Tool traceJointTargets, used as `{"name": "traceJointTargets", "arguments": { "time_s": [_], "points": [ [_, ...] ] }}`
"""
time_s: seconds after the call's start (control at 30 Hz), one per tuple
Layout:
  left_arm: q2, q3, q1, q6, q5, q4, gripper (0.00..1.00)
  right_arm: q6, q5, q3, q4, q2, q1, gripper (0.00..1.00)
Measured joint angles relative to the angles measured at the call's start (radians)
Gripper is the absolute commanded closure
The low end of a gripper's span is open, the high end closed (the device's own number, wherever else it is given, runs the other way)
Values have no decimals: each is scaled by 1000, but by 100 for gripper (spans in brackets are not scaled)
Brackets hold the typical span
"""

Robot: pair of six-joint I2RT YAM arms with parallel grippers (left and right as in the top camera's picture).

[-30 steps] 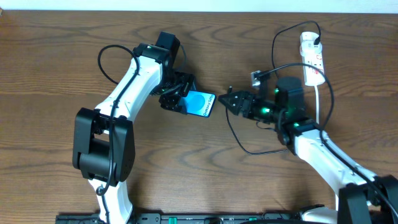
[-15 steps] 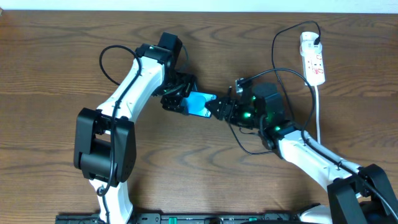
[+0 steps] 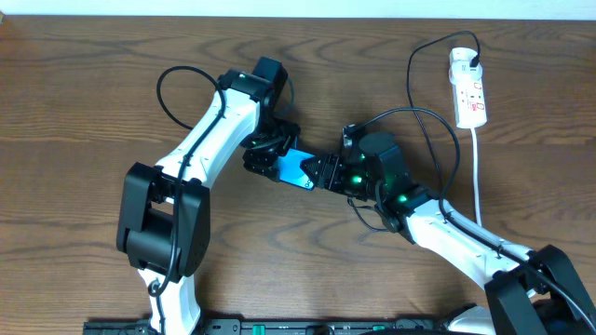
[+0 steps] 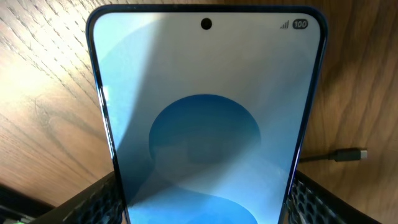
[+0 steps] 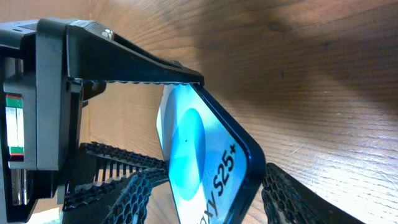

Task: Plug charger to phone and switch on socket
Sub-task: 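Grasp the phone's bottom edge with the right gripper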

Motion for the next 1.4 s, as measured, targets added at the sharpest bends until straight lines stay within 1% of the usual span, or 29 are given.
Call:
{"name": "traceJointTargets", "arguments": {
  "time_s": [0.1, 0.37, 0.7, 0.9, 1.1, 1.27, 1.4],
  "points": [
    [0, 0, -11, 0, -18, 0, 93, 0, 7, 0, 24, 27, 8, 46],
    [0, 0, -23, 0, -18, 2, 93, 11, -4, 0, 84, 72, 8, 46],
    [0, 0, -23, 0, 113, 38, 93, 37, -20, 0, 116, 72, 8, 47],
    [0, 0, -23, 0, 151, 38, 93, 47, -21, 0, 116, 72, 8, 60],
    [0, 0, -22, 1, 154, 37, 93, 55, -20, 0, 116, 72, 8, 68],
    [0, 0, -22, 3, 155, 36, 93, 56, -20, 0, 115, 72, 8, 77],
    [0, 0, -22, 3, 155, 36, 93, 60, -19, 0, 115, 72, 8, 81]
  ]
}}
